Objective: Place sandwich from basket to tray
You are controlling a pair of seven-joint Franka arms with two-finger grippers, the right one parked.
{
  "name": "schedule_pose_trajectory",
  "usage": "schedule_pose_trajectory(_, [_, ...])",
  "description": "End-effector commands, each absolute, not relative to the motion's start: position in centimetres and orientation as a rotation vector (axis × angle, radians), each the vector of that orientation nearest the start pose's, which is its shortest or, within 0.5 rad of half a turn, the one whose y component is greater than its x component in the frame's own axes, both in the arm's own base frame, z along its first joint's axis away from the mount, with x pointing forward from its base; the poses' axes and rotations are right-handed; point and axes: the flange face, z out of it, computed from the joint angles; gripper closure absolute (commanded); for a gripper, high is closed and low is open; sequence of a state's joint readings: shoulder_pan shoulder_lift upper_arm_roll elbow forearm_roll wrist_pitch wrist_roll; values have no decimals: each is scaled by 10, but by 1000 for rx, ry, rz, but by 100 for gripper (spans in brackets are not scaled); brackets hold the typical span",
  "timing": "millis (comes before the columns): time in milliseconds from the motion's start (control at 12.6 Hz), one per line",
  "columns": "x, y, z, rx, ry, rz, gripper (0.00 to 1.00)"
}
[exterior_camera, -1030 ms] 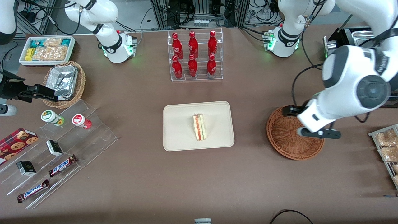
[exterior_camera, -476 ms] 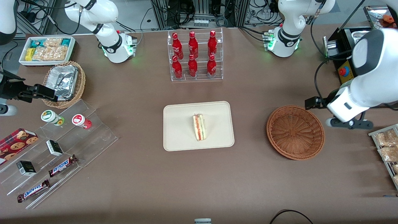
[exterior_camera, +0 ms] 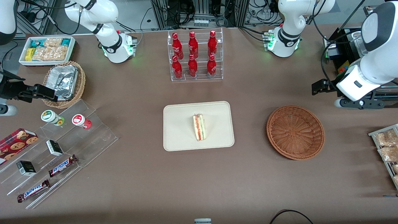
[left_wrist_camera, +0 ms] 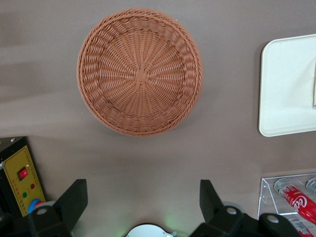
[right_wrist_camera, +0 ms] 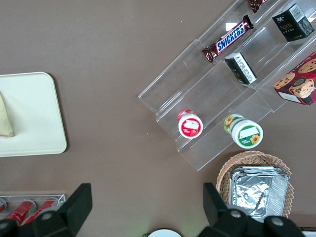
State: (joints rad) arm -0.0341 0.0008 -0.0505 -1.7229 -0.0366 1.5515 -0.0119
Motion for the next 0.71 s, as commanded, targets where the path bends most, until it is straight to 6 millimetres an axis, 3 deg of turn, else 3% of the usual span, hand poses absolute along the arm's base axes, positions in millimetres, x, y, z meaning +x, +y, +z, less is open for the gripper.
schedule_pose_trajectory(0, [524,-52,562,-3136,139,301,0])
schedule_pose_trajectory(238, [520,-47,577,-3133,127,335,0])
schedule_pose_trajectory(396, [517,-41,597,-3136,110,337,0])
schedule_pose_trajectory(634, [516,-35,599,-3144,92,345,0])
